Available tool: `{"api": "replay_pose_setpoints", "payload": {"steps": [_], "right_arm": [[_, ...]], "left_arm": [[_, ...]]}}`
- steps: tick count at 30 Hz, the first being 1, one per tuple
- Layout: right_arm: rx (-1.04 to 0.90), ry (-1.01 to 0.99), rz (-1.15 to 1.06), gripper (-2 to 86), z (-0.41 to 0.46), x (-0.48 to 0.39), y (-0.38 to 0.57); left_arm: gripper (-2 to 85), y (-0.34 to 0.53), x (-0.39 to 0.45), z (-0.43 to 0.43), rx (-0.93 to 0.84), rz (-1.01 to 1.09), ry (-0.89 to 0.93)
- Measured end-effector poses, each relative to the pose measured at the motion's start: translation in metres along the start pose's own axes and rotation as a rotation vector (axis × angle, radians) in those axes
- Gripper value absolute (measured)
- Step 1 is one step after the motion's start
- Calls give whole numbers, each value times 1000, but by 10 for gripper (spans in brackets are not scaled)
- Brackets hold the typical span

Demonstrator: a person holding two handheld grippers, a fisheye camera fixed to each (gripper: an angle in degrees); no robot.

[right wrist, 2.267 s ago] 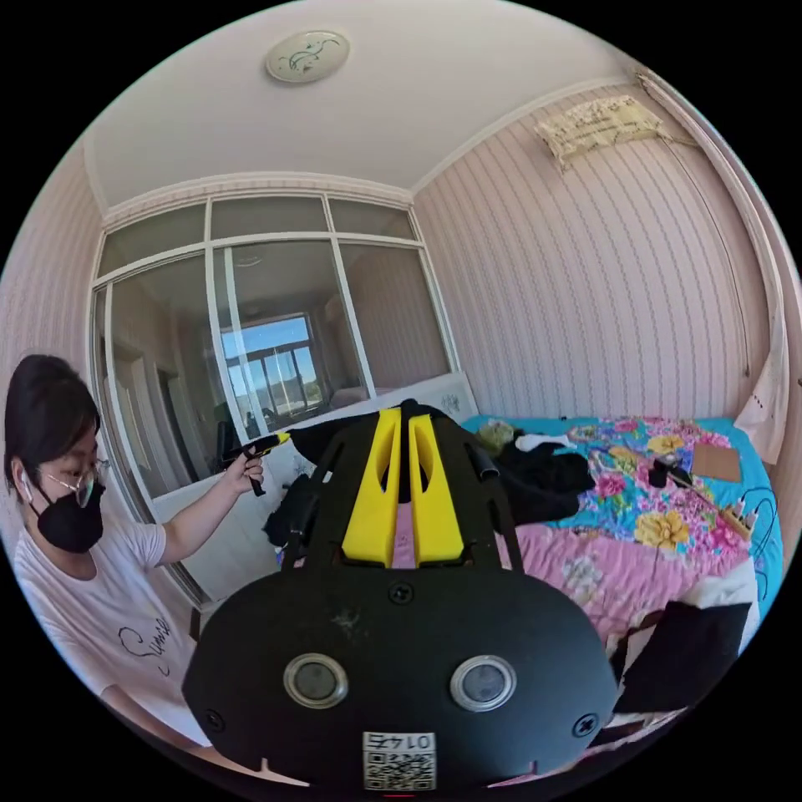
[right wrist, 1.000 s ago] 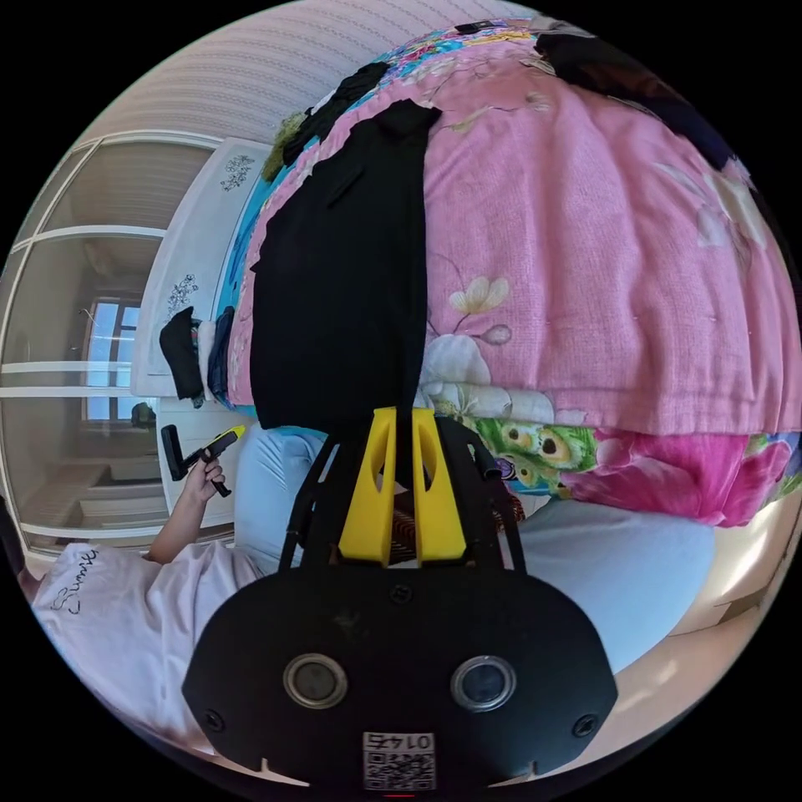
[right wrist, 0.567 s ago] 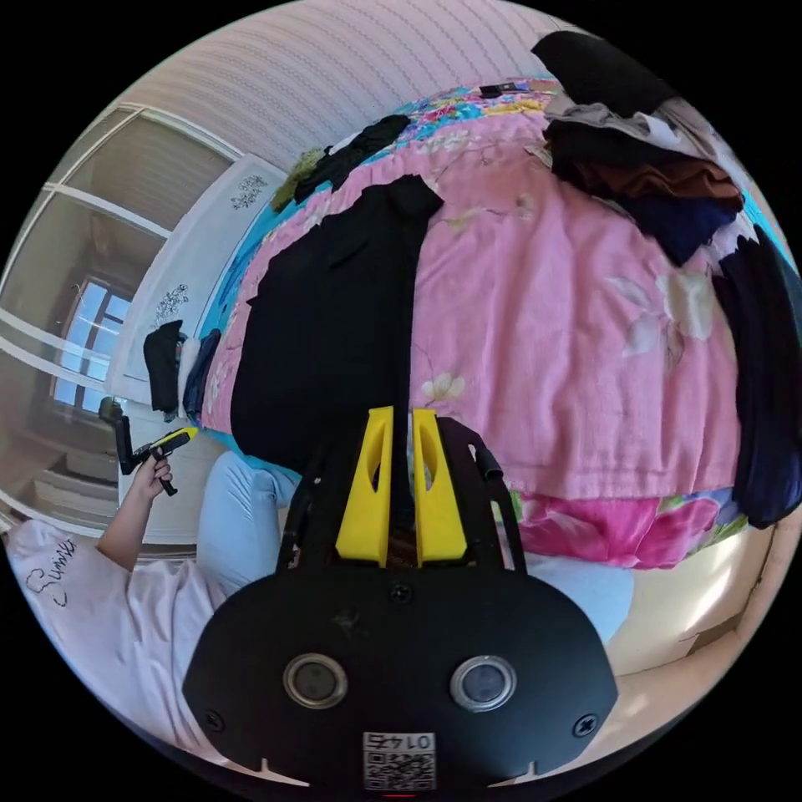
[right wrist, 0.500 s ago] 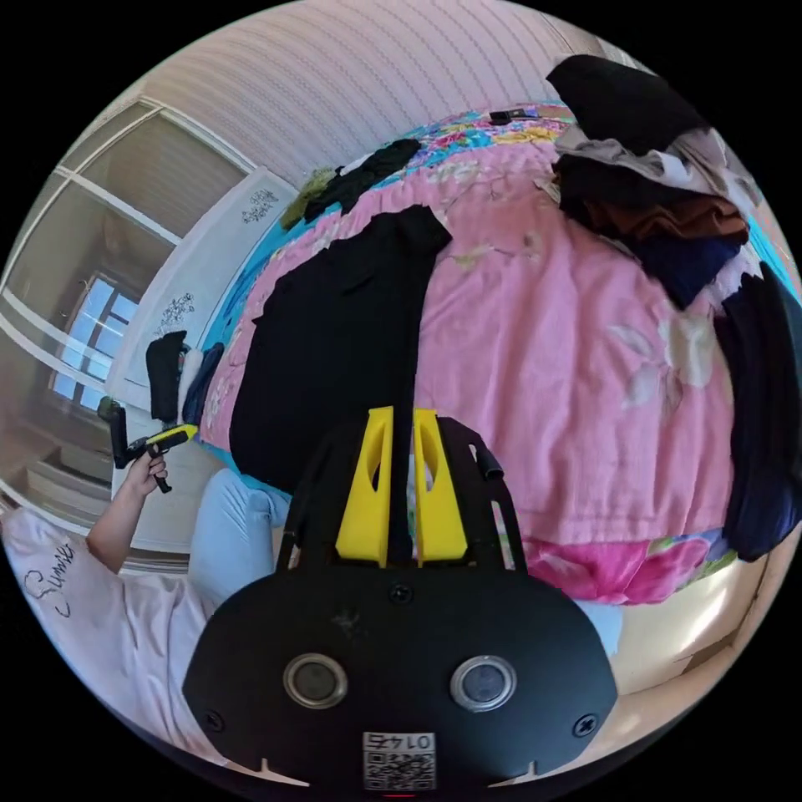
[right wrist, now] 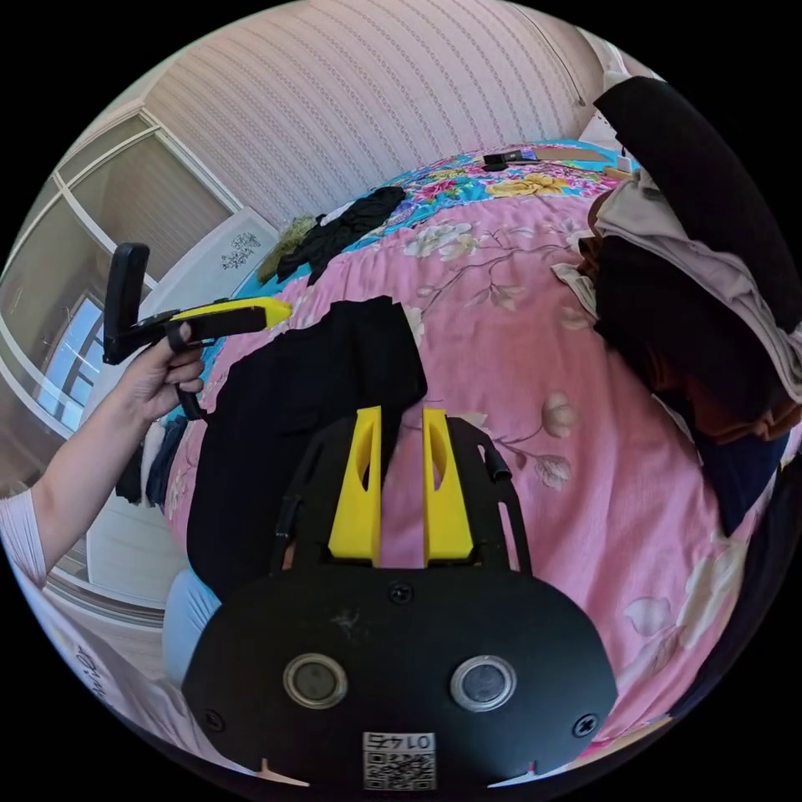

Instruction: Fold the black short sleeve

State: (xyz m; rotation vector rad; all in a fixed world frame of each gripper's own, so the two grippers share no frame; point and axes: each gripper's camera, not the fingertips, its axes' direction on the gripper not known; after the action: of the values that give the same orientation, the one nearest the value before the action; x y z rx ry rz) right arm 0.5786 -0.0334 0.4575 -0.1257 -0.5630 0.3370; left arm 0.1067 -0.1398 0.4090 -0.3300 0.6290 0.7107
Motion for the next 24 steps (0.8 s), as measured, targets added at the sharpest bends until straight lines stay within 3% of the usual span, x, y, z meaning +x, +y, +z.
{"api": "replay_pose_setpoints", "payload": {"steps": [7, 9, 17, 21, 24], "right_arm": [[-3, -108, 23, 24, 17, 12, -14], [10, -125, 17, 15, 17, 11, -14], [83, -184, 10, 7, 8, -5, -11], [59, -137, 57, 7, 18, -17, -13], [-14, -93, 97, 8, 38, -24, -17]], "left_arm": [[37, -48, -4, 76, -160, 8, -22], [2, -50, 1, 81, -148, 63, -46], [-10, -74, 14, 69, -31, 187, 25], [-9, -86, 34, 97, -108, 276, 32], [-6, -77, 27, 114, -137, 206, 17]]}}
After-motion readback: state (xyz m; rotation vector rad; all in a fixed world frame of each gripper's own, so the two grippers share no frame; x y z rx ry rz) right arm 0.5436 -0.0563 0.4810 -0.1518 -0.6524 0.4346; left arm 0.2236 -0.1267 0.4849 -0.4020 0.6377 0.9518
